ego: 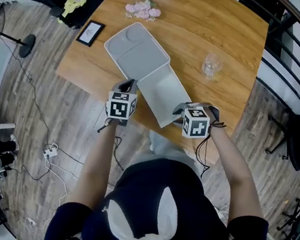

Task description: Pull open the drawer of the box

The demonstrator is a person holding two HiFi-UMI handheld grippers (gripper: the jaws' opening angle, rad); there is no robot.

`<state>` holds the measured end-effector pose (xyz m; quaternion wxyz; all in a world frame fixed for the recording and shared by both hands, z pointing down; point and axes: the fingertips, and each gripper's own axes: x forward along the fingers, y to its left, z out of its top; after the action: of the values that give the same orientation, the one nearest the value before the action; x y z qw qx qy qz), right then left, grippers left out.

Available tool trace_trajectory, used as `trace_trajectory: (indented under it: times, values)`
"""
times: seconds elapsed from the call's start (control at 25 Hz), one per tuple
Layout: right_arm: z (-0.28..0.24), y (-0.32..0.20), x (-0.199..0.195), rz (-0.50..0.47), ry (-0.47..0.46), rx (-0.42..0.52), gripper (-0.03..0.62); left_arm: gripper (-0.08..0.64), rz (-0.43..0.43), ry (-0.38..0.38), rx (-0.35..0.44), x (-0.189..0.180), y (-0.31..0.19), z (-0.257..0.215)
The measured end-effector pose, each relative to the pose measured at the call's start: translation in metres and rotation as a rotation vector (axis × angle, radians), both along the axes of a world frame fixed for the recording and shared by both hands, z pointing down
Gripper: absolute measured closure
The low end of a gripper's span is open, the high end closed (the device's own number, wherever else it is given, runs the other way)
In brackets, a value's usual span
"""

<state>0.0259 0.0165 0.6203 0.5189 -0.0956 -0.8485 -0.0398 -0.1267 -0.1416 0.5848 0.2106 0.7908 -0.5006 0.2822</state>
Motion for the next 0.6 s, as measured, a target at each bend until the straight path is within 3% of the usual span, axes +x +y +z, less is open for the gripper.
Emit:
trace_trajectory:
  times: [0.36, 0.6]
  values:
    - [0.0022, 0.0044, -0.0005, 0.027, -0.015, -0.002, 0.479, 0.541, 0.002, -0.011, -0.013, 0.0, -0.0003, 0.0029]
    - [-0.0021, 0.0046, 0.0023, 0.105, -0.066, 0.013, 0.465, 0.541, 0.011, -0.008, -0.032, 0.004, 0.007, 0.006]
